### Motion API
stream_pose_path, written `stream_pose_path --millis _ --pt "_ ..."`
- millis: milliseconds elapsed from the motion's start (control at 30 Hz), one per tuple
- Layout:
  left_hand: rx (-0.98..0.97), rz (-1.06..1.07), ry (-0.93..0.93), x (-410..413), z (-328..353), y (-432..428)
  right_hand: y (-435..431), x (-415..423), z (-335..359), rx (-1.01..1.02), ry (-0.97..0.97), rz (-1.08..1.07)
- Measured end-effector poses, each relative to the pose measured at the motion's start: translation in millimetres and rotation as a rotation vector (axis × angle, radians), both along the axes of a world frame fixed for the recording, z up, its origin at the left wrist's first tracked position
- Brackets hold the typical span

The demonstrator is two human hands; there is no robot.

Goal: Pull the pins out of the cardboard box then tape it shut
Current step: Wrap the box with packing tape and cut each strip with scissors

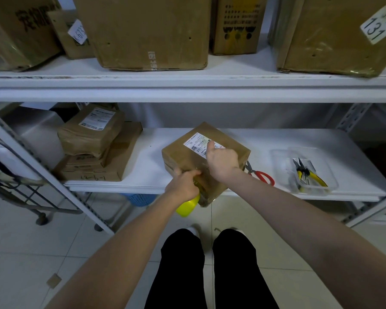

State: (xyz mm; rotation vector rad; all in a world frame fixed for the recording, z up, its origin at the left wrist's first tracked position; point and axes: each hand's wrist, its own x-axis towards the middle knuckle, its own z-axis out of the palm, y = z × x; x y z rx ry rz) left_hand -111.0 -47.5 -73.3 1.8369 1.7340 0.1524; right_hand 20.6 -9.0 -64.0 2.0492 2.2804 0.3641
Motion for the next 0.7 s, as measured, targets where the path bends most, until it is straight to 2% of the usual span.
stream_pose_path --millis 167,333,533,600,700 --pt "-0.015 0.002 -0.072 0.3 2.6 -3.3 -4.1 -6.2 -2.1 0.012 -0.047 -0.035" --pt "-0.024 0.031 -0.100 1.1 1.8 -3.1 2.0 6.7 4.2 0.033 -0.002 -0.086" --pt "0.004 0.030 -0.116 3.9 1.5 -1.1 -13.0 21.6 -23.1 -0.053 0.140 0.407" --pt "0.007 0.026 -0.122 4.7 2.3 -2.7 -19.0 21.7 -36.3 -0.072 0.132 0.376" --pt "0.016 0.021 -0.129 4.6 3.6 -4.3 -15.8 28.1 -41.3 -0.145 0.064 0.220"
